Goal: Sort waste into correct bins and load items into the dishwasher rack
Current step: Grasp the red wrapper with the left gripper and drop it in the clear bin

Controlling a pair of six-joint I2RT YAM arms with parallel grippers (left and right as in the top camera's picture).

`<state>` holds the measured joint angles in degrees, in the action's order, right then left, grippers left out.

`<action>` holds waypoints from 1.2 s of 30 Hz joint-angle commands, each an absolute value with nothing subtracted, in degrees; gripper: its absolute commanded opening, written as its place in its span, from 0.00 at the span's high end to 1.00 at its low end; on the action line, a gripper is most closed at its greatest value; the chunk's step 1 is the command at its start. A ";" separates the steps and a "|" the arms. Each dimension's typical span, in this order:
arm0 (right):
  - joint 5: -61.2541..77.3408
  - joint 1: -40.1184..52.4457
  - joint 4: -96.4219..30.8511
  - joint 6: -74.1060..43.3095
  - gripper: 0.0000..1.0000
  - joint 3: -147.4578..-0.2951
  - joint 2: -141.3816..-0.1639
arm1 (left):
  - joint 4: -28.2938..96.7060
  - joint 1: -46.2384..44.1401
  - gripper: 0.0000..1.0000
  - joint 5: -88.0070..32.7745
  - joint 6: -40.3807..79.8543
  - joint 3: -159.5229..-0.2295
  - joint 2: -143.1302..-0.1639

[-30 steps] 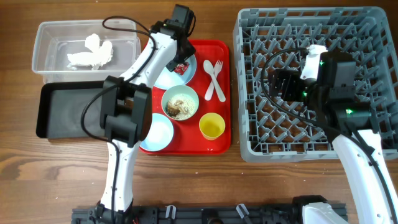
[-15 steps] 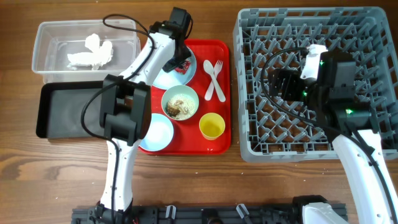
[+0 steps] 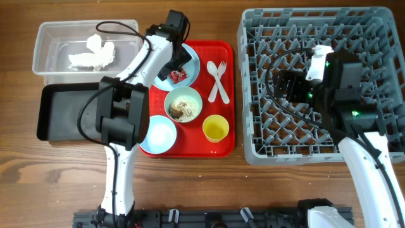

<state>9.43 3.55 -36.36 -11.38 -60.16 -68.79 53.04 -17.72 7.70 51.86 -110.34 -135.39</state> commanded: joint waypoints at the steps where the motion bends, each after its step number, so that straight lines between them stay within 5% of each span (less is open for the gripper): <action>1: 10.44 3.57 -36.05 -12.03 0.00 -61.39 -69.23 | 52.23 -17.63 0.71 7.16 53.15 -107.55 -135.83; 2: 10.44 3.57 -36.05 -12.05 0.00 -61.39 -69.23 | 51.13 -17.63 0.96 7.14 52.62 -107.55 -135.83; 8: 10.44 3.57 -35.68 -12.08 0.00 -61.39 -69.23 | 54.02 -16.93 0.96 6.96 34.79 -111.90 -128.92; 13: 10.44 3.57 -35.38 -12.05 0.00 -61.39 -69.23 | 58.06 -9.43 0.96 9.87 34.68 -112.57 -113.45; 17: 10.44 3.57 -34.35 -12.05 0.00 -61.39 -69.23 | 59.86 -1.69 0.96 10.13 32.80 -111.20 -114.45; 18: 10.44 3.57 -34.28 -12.10 0.00 -61.39 -69.23 | 59.11 -0.56 0.95 10.11 31.57 -110.56 -115.57; 21: 10.46 3.57 -34.33 -12.16 0.00 -61.39 -69.23 | 57.65 1.30 0.31 9.89 25.58 -110.45 -119.72; 22: 10.46 3.57 -34.33 -12.19 0.00 -61.39 -69.23 | 57.43 1.30 0.18 9.89 24.21 -110.45 -119.94; 24: 10.46 3.57 -34.28 -12.16 0.00 -61.39 -69.23 | 55.44 1.08 0.06 9.69 20.62 -110.61 -119.66; 29: 10.46 3.57 -34.30 -12.19 0.00 -61.39 -69.23 | 54.70 0.84 0.05 1.80 15.57 -111.04 -116.77; 36: 10.46 3.57 -34.30 -12.19 0.00 -61.39 -69.23 | 69.45 -10.70 0.28 -15.18 18.74 -110.50 -116.03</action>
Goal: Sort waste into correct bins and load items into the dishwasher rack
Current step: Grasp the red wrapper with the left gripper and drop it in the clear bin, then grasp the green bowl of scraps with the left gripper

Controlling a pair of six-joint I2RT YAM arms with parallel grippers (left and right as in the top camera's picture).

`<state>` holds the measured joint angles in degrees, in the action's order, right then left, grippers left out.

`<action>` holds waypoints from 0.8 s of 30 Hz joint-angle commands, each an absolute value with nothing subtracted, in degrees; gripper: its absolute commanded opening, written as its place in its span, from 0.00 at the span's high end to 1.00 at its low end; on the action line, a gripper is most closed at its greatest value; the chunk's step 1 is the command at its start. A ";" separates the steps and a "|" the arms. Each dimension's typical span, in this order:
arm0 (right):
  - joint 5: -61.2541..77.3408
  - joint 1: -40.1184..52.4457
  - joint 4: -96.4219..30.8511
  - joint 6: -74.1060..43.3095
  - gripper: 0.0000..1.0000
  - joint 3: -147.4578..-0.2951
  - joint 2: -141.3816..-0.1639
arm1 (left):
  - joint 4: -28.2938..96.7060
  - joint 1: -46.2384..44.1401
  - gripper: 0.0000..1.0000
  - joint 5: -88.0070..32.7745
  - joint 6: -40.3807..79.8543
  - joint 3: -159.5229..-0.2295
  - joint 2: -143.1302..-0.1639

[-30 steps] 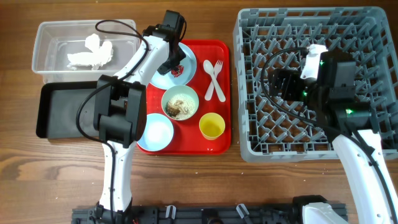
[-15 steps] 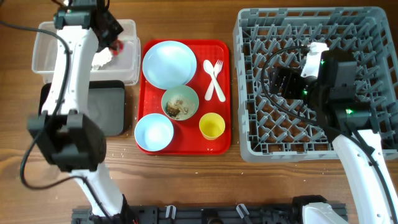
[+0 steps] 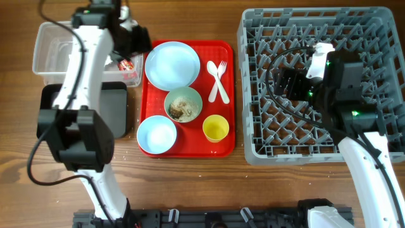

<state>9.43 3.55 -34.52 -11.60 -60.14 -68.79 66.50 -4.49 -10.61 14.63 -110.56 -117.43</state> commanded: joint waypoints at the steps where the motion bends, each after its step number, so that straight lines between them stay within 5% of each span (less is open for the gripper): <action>1: 10.46 3.57 -34.30 -12.21 0.00 -61.39 -69.23 | 70.26 -14.20 0.28 -13.23 20.99 -109.73 -116.05; 5: 10.50 3.57 -34.37 -12.21 0.00 -61.39 -69.23 | 66.92 -24.60 0.30 -5.91 30.61 -103.50 -116.16; 9: 10.68 3.57 -34.39 -12.21 0.00 -61.39 -69.23 | 60.55 -29.85 0.44 -5.19 35.20 -98.17 -117.45; 21: 10.68 3.57 -34.59 -12.23 0.00 -61.39 -69.23 | 48.36 -30.48 0.96 -0.56 40.97 -84.73 -118.30; 24: 10.68 3.57 -34.59 -12.21 0.00 -61.39 -69.23 | 48.56 -30.37 0.96 -1.72 40.73 -84.95 -117.95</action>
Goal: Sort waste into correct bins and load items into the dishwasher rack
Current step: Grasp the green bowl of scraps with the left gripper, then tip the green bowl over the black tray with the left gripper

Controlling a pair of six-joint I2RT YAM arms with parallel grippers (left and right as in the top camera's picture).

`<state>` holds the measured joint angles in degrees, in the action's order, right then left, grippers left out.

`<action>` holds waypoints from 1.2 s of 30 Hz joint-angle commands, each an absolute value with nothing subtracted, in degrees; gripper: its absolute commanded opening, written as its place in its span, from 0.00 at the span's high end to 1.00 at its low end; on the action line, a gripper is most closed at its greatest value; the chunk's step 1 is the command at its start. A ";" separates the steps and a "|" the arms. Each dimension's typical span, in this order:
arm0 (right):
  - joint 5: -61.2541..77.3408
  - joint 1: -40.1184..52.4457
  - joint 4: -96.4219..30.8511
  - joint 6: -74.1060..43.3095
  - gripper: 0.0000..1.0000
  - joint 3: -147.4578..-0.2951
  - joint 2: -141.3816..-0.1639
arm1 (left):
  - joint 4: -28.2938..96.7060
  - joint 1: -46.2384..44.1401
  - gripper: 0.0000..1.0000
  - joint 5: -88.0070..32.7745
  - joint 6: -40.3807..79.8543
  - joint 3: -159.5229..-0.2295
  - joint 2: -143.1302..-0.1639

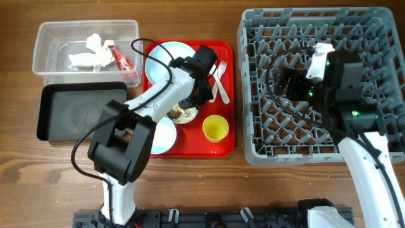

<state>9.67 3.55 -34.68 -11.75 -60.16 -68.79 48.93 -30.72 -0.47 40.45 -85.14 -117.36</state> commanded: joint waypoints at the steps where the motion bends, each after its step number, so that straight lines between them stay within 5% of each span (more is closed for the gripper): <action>1: 10.68 3.57 -34.54 -12.19 0.00 -61.39 -69.23 | 49.34 -30.37 0.96 -2.79 40.73 -85.60 -117.30; 8: 10.66 3.57 -34.35 -12.21 0.00 -61.39 -69.23 | 58.46 -25.85 0.96 -12.97 32.27 -92.16 -103.50; 18: 10.70 3.57 -33.89 -12.23 0.00 -61.39 -69.23 | 68.82 3.62 0.96 -30.13 10.74 -88.68 -94.85; 22: 11.16 3.57 -33.87 -12.23 0.00 -61.39 -69.23 | 64.90 18.48 0.96 -48.93 -4.16 -81.01 -95.74; 26: 12.75 3.57 -33.89 -12.25 0.00 -61.39 -69.23 | 53.41 31.42 0.96 -59.20 -4.32 -72.01 -100.44; 36: 13.04 3.57 -33.85 -13.74 0.00 -61.39 -69.23 | 46.28 42.39 0.96 -90.37 -2.90 -69.95 -112.20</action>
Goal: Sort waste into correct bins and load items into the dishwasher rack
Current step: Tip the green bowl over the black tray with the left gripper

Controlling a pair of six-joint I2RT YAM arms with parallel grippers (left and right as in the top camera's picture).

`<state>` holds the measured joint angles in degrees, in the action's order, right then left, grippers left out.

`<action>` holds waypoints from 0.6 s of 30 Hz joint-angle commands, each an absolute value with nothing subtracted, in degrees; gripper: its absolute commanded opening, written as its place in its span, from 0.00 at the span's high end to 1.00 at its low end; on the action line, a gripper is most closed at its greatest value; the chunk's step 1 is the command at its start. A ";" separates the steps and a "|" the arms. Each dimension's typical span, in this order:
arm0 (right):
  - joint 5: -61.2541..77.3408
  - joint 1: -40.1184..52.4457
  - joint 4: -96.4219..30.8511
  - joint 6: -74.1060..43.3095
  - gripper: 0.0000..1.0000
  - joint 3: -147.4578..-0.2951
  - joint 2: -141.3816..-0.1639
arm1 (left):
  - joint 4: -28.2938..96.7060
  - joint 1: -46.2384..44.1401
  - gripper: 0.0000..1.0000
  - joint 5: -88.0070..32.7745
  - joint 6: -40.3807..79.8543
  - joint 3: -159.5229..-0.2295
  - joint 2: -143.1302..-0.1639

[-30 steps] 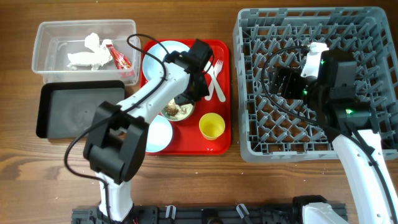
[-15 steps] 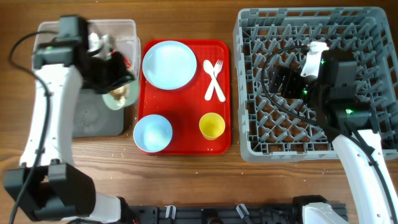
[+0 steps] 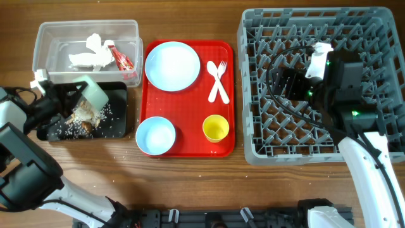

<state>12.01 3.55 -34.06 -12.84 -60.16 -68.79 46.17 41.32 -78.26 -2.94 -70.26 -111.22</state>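
Note:
My left gripper [image 3: 71, 100] is shut on the rim of a pale green bowl [image 3: 90, 92], held tipped over the black bin [image 3: 117, 130]. Food scraps [image 3: 82, 124] and crumbs lie in that bin. On the red tray [image 3: 190, 149] sit a large light-blue plate [image 3: 172, 65], a small blue bowl [image 3: 156, 134], a yellow cup [image 3: 216, 128] and a white fork and spoon [image 3: 218, 79]. My right gripper [image 3: 278, 82] hovers over the grey dishwasher rack [image 3: 380, 38]; how its jaws stand does not show.
A clear bin [image 3: 44, 38] at the back left holds crumpled white tissue [image 3: 92, 56] and a red wrapper [image 3: 122, 59]. A few crumbs lie on the wooden table next to the black bin. The rack fills the right side.
My left gripper was at the green food bowl on the red tray. Now it holds that bowl tipped over the black bin, and scraps lie in the bin. The right arm has not moved.
My left gripper was first at the red wrapper on the large plate. Then it was at the clear bin with the wrapper. Then the wrapper lay in the clear bin and the gripper was at the food bowl. Now the bowl is tipped over the black bin.

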 commanded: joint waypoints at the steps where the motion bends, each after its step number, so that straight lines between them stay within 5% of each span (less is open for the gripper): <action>1: 13.04 3.57 -33.85 -13.72 0.00 -61.39 -69.23 | 46.28 42.50 0.96 -90.37 -0.58 -69.95 -112.18; 18: 13.06 3.57 -32.62 -15.46 0.00 -61.39 -69.23 | 56.49 42.54 0.96 -90.35 11.25 -69.97 -110.43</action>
